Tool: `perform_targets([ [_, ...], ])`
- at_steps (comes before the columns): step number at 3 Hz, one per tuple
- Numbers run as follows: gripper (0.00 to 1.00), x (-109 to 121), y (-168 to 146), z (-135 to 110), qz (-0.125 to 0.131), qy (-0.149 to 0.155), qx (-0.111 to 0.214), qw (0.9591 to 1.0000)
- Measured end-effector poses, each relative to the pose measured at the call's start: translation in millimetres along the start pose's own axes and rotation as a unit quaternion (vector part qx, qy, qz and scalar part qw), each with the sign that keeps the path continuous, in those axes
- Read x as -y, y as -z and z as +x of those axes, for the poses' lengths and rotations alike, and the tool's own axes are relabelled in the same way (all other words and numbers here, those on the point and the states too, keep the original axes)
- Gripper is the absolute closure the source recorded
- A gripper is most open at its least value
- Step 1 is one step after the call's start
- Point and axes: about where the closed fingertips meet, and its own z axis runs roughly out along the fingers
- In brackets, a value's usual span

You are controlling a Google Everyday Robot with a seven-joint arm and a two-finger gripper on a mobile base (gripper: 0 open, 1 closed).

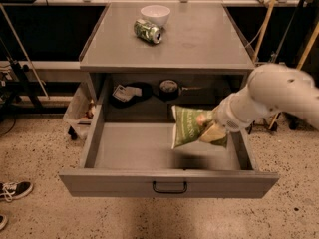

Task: Pick green jalapeno chip bag from top drawer and place on counter

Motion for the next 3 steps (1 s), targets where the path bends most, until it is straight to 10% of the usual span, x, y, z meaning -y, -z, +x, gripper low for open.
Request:
perform_targets([
  [1, 1.00, 27, 105, -39, 0.075, -0.006, -0.015, 0.9971],
  [3, 1.00, 32, 125, -49, 0.087, -0.003, -0.011, 0.9961],
])
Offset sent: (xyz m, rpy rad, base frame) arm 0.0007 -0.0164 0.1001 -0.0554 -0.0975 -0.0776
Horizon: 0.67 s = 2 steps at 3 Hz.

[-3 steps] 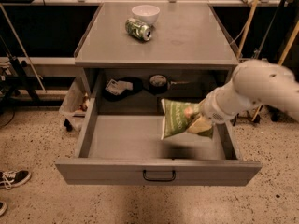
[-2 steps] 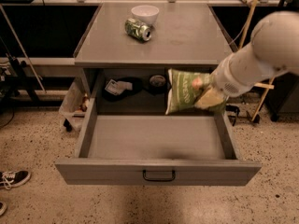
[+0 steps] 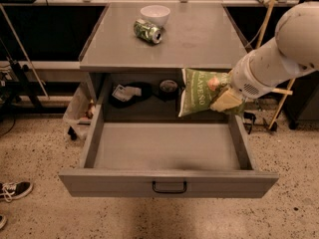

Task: Pick green jalapeno chip bag from top drawer and place on counter

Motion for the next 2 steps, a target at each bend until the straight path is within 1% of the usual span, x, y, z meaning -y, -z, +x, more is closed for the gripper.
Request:
perform_targets([
  [1, 1.00, 32, 2, -13, 0.041, 0.001, 0.027, 0.9988],
  [2, 1.00, 99, 32, -42, 0.113, 0.008, 0.037, 0.9929],
])
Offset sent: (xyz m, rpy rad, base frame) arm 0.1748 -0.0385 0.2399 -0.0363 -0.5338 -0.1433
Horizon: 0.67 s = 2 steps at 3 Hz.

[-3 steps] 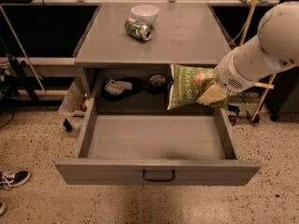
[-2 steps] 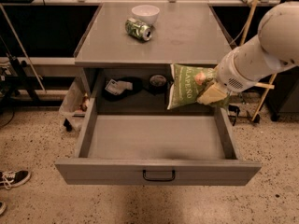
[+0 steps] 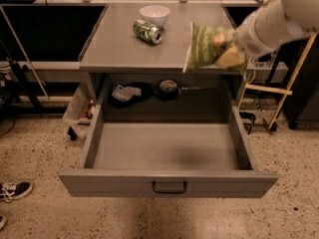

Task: Pick green jalapeno chip bag from top drawer and place on counter

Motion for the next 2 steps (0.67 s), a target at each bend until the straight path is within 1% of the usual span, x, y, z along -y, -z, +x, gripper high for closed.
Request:
perform_targets([
  [1, 1.00, 63, 2, -27, 0.039, 0.013, -0.021, 0.9989],
  [2, 1.00, 88, -35, -34, 0.015, 0.026, -0.072, 0.9970],
])
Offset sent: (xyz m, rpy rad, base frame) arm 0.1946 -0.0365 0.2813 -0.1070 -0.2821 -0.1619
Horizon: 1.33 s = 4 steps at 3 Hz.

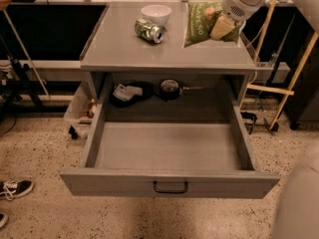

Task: Pick green jalapeno chip bag from top drawer and place on counter

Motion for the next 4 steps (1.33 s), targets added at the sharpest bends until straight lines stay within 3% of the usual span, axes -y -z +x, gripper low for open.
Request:
perform_targets([
  [1, 1.00, -4, -58, -2, -0.057, 0.002, -0.055, 0.9969],
  [2, 1.00, 12, -63, 18, -0.048, -0.007, -0.082, 0.9955],
  [3, 1.00, 12, -63, 18, -0.048, -0.007, -0.082, 0.9955],
  [4, 1.00, 47, -52, 26, 0.003, -0.039, -0.076, 0.9963],
])
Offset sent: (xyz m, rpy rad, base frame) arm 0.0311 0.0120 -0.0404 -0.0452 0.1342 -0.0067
